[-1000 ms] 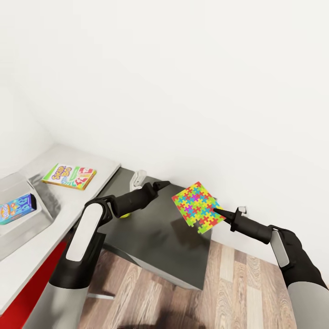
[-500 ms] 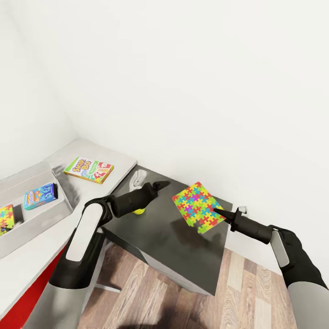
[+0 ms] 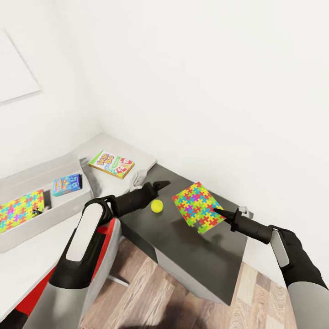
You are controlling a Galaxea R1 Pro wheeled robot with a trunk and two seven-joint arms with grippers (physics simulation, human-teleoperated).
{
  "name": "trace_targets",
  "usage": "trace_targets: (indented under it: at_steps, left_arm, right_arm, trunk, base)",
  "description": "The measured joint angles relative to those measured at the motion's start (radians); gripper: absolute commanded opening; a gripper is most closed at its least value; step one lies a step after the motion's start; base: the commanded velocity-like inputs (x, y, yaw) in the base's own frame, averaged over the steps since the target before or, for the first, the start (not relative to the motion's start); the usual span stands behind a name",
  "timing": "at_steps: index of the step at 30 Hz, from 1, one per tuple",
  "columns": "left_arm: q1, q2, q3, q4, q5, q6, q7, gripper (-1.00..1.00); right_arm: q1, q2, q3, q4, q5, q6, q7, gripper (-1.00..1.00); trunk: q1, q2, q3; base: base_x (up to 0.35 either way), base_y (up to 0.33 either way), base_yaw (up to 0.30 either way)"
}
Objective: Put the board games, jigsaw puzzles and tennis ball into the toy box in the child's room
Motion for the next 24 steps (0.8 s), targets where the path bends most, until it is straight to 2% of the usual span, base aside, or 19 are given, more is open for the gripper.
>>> trace_targets:
  at_steps: [5,13,24]
  left_arm:
    - [0.0,0.0,0.0,-0.004,0.0,0.0,-0.005,1.0]
    - [0.0,-0.001,0.0,-0.007,0.0,0.001,-0.008,1.0]
    - [0.001,0.0,0.001,-0.008,0.0,0.001,-0.016,1.0]
  right_arm:
    - [0.0,-0.001,-0.001,0.0,-0.001,0.001,0.0,-1.0]
    - [0.0,-0.003,-0.004,0.0,-0.001,0.002,0.0,-1.0]
    - [0.0,-0.031,-0.007,0.0,-0.003,0.032,0.0,-1.0]
  trunk:
    - [0.0,0.0,0.002]
    - [0.0,0.0,0.003]
    - [0.0,0.0,0.003]
  base:
    - [0.0,0.0,0.242]
    - [0.0,0.0,0.096]
    - [0.0,0.0,0.137]
